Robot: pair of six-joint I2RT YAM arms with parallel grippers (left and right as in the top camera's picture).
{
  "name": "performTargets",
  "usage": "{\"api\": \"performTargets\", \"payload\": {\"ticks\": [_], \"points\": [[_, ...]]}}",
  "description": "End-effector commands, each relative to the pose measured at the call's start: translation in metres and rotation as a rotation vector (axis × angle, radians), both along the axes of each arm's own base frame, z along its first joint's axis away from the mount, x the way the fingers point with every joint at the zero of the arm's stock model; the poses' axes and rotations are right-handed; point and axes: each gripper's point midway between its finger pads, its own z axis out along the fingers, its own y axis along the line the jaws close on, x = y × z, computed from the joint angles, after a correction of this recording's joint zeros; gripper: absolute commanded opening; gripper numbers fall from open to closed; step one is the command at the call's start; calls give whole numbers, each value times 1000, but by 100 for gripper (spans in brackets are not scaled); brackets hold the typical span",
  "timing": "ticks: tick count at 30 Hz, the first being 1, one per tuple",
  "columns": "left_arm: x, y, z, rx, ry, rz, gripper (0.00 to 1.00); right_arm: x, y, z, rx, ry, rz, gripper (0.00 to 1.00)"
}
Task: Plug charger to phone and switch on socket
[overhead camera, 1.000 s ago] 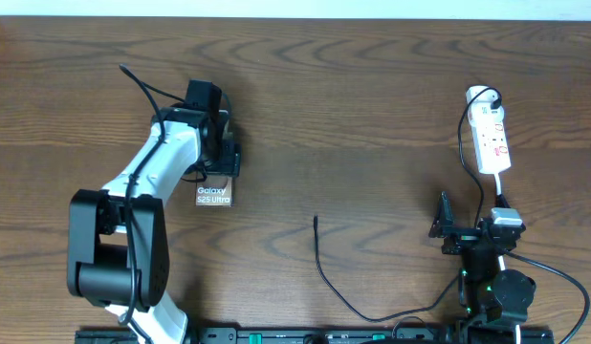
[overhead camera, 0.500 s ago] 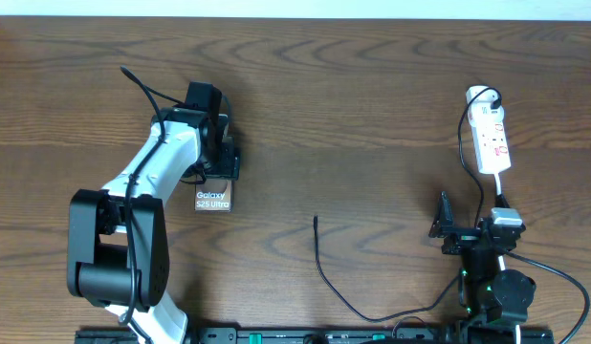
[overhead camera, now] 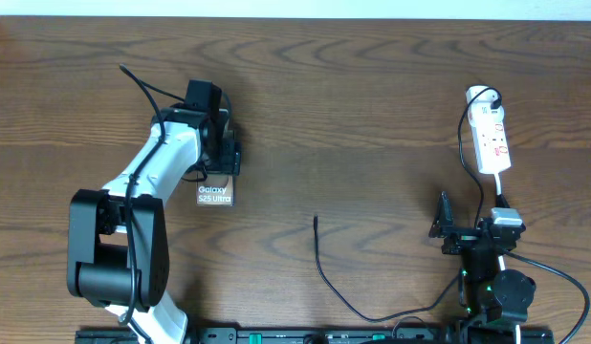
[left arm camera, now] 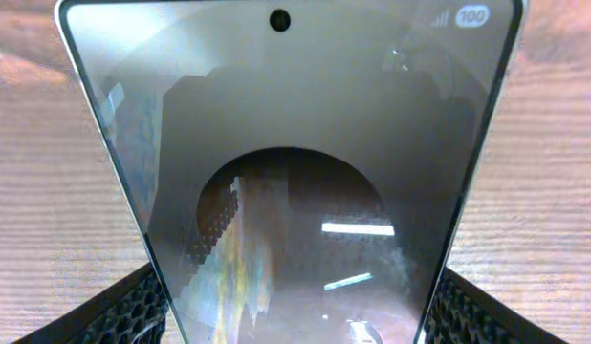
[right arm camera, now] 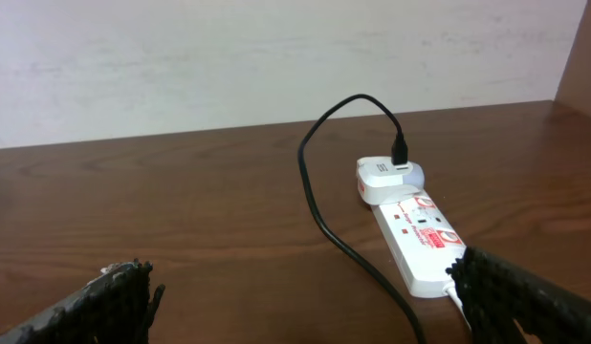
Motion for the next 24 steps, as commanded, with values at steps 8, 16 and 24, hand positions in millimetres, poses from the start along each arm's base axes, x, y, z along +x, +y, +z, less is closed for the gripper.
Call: {"api": "performTargets", "payload": {"ticks": [8, 16, 24], "points": [[-6, 2, -8, 11, 15, -5, 7, 0, 1, -2, -11, 6, 6, 99], [-11, 2, -30, 20, 74, -6, 7, 0, 1, -2, -11, 6, 6, 99], [-9, 2, -32, 19, 72, -6, 16, 0, 1, -2, -11, 6, 6, 99]]}}
